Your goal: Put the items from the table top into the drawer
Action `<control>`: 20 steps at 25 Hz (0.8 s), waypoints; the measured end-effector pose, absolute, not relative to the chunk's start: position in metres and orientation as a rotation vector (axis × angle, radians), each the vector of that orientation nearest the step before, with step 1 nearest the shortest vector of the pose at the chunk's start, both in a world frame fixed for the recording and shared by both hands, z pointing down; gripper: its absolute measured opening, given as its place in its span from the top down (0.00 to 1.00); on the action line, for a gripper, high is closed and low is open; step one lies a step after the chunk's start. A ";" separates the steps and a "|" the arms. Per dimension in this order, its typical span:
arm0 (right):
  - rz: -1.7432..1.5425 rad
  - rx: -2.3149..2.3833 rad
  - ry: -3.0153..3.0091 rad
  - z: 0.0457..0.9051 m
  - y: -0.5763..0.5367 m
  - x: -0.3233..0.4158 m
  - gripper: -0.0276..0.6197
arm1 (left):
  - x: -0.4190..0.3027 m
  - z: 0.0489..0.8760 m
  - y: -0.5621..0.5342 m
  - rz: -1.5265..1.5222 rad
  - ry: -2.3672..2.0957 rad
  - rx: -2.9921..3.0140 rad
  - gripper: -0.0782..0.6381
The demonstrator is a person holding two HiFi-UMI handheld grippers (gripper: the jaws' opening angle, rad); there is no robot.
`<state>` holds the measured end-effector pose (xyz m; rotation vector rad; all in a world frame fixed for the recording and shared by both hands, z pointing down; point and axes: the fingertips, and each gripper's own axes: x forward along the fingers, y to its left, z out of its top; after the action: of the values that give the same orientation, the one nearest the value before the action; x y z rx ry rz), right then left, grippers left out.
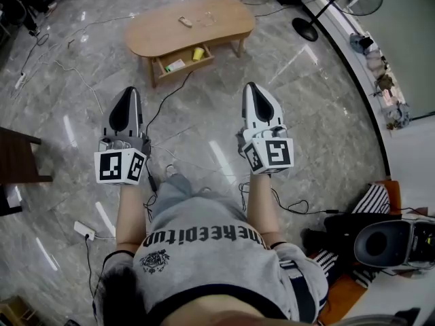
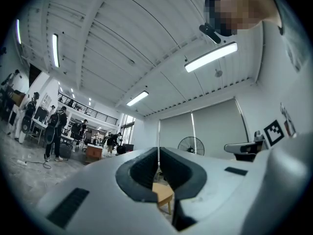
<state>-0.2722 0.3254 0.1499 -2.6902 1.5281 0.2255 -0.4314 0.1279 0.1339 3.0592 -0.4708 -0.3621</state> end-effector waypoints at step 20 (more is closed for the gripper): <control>0.204 -2.752 1.462 0.161 0.217 -0.247 0.95 | -0.393 0.144 0.010 -0.361 -0.377 3.042 0.87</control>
<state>-0.2466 0.2168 0.1610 -2.7518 1.4617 0.2039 -0.3926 0.0101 0.1443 3.0422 -0.3772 -0.3606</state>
